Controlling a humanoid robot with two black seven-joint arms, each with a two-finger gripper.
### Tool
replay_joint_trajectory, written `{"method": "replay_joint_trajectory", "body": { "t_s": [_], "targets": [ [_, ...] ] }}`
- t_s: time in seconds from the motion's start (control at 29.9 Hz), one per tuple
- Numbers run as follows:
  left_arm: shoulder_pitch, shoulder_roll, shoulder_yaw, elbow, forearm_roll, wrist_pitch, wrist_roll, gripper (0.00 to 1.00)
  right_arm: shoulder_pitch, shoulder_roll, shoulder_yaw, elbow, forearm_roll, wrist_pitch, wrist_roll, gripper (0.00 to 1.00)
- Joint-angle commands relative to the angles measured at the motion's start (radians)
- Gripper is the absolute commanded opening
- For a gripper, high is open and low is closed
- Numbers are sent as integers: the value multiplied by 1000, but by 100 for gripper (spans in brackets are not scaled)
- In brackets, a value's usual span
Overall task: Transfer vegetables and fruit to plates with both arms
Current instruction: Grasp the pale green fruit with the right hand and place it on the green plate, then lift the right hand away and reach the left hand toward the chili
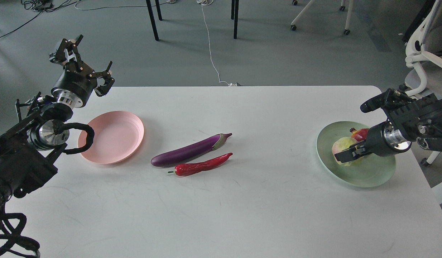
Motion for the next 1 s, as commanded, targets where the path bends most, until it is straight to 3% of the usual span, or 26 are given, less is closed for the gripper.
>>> {"method": "replay_joint_trajectory", "body": {
  "t_s": [0.0,0.03,0.1,0.17,0.27,0.37,0.5,0.6,0.8,0.97],
  "targets": [
    [0,0,0,0,0,1,3,98,-17,-1,19,-7,4,-3,0,81],
    [0,0,0,0,0,1,3,98,-17,-1,23,-7,5,-3,0,82],
    [-1,3,2,0,1,-1,11,98,-17,-4,47,-7,8,-3,0,94],
    [-1,3,7,0,9,-17,20,98,-18,-4,70,-15,8,-5,3,97],
    [-18,1,25,-2,55,-72,60,98,-15,-13,127,-62,11,4,11,98],
    [-50,18,23,-2,122,-72,103,98,-17,-30,205,-109,20,15,12,99],
    [-112,55,25,-5,170,-72,106,98,-12,-67,278,-124,27,18,14,99],
    [-155,68,27,-38,266,-72,101,98,-38,-108,448,-191,74,17,12,99],
    [-159,134,27,-322,640,-72,97,98,-260,-104,901,-332,227,17,6,99],
    [-123,176,83,-590,1065,-1,97,97,-432,-107,1255,-345,296,15,11,99]
  ]
}}
